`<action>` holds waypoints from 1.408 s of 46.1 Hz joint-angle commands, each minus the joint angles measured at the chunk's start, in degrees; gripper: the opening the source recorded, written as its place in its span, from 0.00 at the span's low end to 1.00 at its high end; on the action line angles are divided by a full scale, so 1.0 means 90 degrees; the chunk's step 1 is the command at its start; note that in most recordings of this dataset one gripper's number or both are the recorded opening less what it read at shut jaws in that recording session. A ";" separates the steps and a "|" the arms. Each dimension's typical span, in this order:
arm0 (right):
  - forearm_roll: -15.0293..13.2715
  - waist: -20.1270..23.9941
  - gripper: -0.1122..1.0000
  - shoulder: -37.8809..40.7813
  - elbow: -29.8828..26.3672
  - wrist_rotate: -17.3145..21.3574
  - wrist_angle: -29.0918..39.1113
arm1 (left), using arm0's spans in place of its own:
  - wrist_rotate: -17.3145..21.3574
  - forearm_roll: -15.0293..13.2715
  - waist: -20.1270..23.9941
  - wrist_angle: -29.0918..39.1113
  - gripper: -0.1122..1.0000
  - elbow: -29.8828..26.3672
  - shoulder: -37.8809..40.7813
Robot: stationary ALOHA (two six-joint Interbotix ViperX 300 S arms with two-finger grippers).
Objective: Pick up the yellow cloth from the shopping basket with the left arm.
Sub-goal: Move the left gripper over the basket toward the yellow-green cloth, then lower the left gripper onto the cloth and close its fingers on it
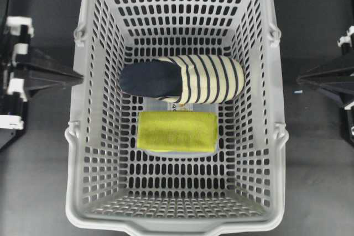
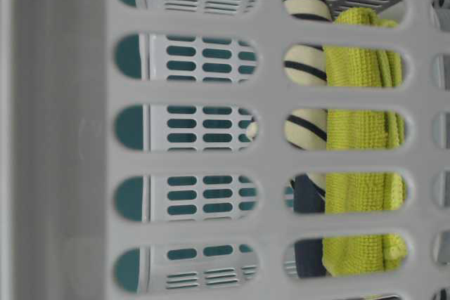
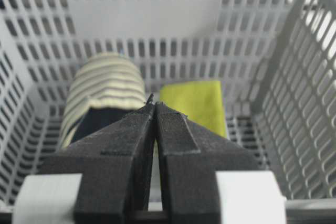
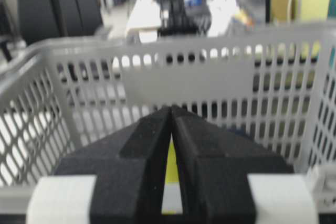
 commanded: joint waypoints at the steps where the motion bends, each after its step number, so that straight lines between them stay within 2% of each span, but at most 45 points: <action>1: 0.0029 -0.0020 0.10 0.0020 -0.0176 0.0010 0.0391 | 0.0029 0.0029 -0.0029 0.0693 0.10 -0.0752 0.0459; 8: 0.0029 -0.0029 0.11 0.0029 -0.0195 0.0010 0.0830 | 0.0049 0.0029 -0.0098 0.1396 0.10 -0.1582 0.1309; 12: 0.0029 -0.0039 0.16 0.0020 -0.0195 0.0010 0.1035 | 0.0049 0.0029 -0.0117 0.1855 0.10 -0.1992 0.1758; 16: 0.0029 -0.0059 0.28 -0.0010 -0.0195 0.0010 0.1113 | 0.0049 0.0029 -0.0117 0.2402 0.10 -0.2402 0.2168; 25: 0.0029 -0.0127 0.73 -0.0059 -0.0215 0.0020 0.1152 | 0.0088 0.0029 -0.0293 0.3262 0.10 -0.3379 0.3096; 27: 0.0029 -0.0137 0.79 -0.0059 -0.0215 0.0020 0.1152 | 0.0088 0.0029 -0.0322 0.3398 0.10 -0.3584 0.3271; 37: 0.0039 -0.0176 0.78 -0.0068 -0.0205 0.0020 0.1152 | -0.0010 0.0029 -0.0303 0.4512 0.11 -0.4541 0.4277; 41: 0.0029 -0.0176 0.78 -0.0068 -0.0205 0.0020 0.1123 | -0.0039 0.0029 -0.0322 0.4980 0.24 -0.4912 0.4697; 48: 0.0029 -0.0186 0.78 -0.0068 -0.0195 0.0020 0.1113 | -0.0127 0.0029 -0.0400 0.5654 0.66 -0.5488 0.5400; 52: 0.0029 -0.0186 0.78 -0.0068 -0.0195 0.0020 0.1104 | -0.0137 0.0029 -0.0479 0.5830 0.85 -0.5664 0.5742; 55: 0.0029 -0.0186 0.78 -0.0068 -0.0195 0.0020 0.1104 | -0.0146 0.0029 -0.0557 0.5840 0.91 -0.5674 0.5918; 65: 0.0029 -0.0186 0.78 -0.0127 -0.0176 0.0020 0.1104 | -0.0166 0.0029 -0.0664 0.5371 0.91 -0.5381 0.6250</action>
